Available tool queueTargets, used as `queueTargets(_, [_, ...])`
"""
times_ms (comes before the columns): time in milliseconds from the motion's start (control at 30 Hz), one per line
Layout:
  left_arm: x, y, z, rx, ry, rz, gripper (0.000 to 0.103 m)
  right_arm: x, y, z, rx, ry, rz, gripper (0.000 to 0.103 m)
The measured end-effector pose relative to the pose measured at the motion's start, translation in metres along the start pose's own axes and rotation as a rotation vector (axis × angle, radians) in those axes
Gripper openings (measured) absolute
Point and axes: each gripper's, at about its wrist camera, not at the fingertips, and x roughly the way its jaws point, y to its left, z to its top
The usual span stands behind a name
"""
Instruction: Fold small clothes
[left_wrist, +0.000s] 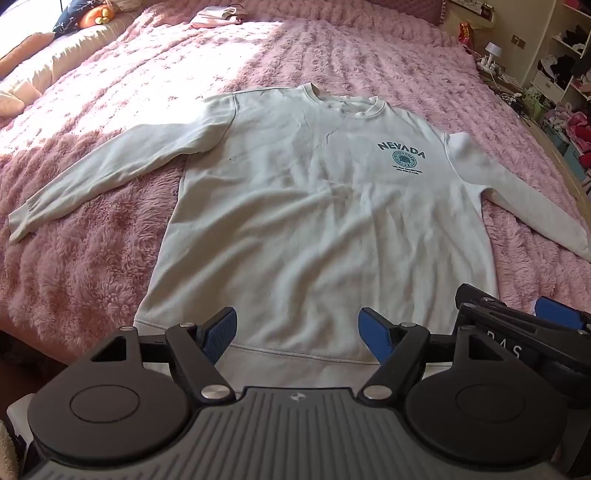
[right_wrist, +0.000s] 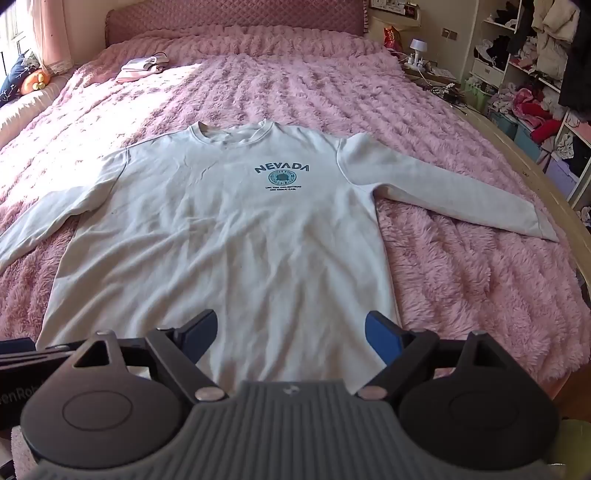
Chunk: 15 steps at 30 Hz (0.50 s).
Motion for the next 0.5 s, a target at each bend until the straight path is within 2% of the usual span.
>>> queueTargets(167, [0.0027,0.0013,-0.0042,-0.013,-0.015,-0.005,0.088,0.0017,0.0014,-0.0034,0.002,0.001,0.002,0.083])
queueTargets(500, [0.0022,0.0010,-0.0047,-0.018,0.004,-0.023,0.088,0.0026,0.0011,-0.0015,-0.006,0.012,-0.006,0.083])
